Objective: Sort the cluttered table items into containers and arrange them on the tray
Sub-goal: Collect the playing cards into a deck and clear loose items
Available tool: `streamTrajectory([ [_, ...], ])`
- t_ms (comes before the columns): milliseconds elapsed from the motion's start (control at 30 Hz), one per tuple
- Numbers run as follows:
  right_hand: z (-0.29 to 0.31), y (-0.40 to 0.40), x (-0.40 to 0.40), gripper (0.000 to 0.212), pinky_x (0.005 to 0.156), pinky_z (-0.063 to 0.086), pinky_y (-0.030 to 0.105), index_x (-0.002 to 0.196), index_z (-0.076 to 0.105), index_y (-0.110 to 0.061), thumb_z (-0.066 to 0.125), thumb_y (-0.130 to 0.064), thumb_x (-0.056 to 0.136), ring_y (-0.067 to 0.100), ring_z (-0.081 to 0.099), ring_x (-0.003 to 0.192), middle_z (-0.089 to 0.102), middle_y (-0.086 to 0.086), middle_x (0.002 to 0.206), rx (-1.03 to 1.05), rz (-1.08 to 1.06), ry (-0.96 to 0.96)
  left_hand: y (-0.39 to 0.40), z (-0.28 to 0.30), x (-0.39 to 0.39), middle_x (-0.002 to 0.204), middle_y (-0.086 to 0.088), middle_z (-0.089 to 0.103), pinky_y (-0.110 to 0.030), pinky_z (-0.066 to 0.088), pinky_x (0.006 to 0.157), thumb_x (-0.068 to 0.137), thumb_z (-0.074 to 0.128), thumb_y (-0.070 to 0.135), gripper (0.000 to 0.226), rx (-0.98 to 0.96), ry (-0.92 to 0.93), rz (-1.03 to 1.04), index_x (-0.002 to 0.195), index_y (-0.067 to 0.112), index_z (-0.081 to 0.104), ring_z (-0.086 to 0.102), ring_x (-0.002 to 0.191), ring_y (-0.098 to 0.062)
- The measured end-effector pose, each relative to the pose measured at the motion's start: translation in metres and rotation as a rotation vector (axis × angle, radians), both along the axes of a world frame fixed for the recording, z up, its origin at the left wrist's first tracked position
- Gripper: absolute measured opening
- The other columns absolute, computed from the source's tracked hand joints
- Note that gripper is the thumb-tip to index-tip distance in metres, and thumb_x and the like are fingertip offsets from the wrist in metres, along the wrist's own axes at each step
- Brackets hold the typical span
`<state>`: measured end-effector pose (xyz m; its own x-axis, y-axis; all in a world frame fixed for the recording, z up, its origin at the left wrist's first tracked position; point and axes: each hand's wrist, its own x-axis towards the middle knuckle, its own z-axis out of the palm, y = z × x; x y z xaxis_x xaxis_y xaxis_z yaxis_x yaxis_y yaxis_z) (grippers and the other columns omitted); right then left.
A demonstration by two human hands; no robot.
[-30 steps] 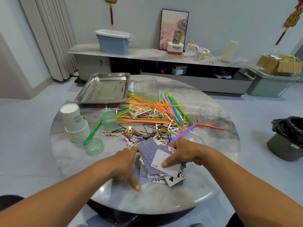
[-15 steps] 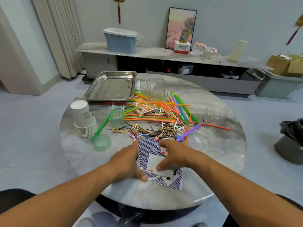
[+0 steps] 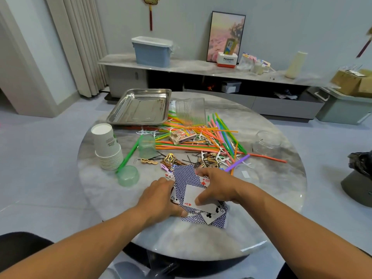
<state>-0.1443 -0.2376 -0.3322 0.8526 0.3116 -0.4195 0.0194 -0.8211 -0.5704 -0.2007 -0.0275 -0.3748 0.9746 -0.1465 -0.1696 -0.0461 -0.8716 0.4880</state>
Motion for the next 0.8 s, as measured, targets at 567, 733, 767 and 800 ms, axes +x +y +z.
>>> streamTrajectory([
  [567, 0.009, 0.011, -0.016, 0.089, 0.083, 0.062, 0.044, 0.143, 0.041, -0.028, 0.088, -0.031, 0.069, 0.021, 0.067, 0.102, 0.062, 0.0, 0.127, -0.045, 0.098, -0.033, -0.006, -0.015, -0.007, 0.114, 0.014, 0.055, -0.035, 0.042, 0.089, 0.049, 0.083, 0.076, 0.092, -0.001, -0.133, 0.046, 0.118, 0.035, 0.04, 0.049, 0.105, -0.014],
  [733, 0.01, 0.014, -0.015, 0.076, 0.084, 0.061, 0.043, 0.131, 0.044, -0.028, 0.087, -0.033, 0.069, 0.018, 0.065, 0.099, 0.062, -0.004, 0.114, -0.106, 0.111, -0.012, -0.005, -0.019, -0.012, 0.119, 0.014, 0.056, -0.035, 0.04, 0.089, 0.05, 0.081, 0.078, 0.095, -0.036, -0.172, 0.06, 0.123, 0.039, 0.034, 0.049, 0.107, -0.014],
  [767, 0.01, 0.016, -0.015, 0.073, 0.081, 0.063, 0.044, 0.129, 0.044, -0.029, 0.086, -0.03, 0.069, 0.019, 0.067, 0.096, 0.064, -0.004, 0.112, -0.094, 0.107, -0.006, -0.005, -0.02, -0.013, 0.119, 0.014, 0.056, -0.035, 0.04, 0.089, 0.05, 0.081, 0.078, 0.095, -0.041, -0.177, 0.066, 0.122, 0.04, 0.033, 0.049, 0.106, -0.015],
  [800, 0.009, 0.017, -0.016, 0.071, 0.077, 0.064, 0.045, 0.128, 0.045, -0.03, 0.085, -0.026, 0.07, 0.02, 0.069, 0.094, 0.066, -0.002, 0.11, -0.081, 0.102, 0.003, -0.005, -0.021, -0.013, 0.119, 0.015, 0.056, -0.034, 0.04, 0.089, 0.05, 0.081, 0.078, 0.095, -0.046, -0.18, 0.07, 0.122, 0.04, 0.033, 0.049, 0.107, -0.015],
])
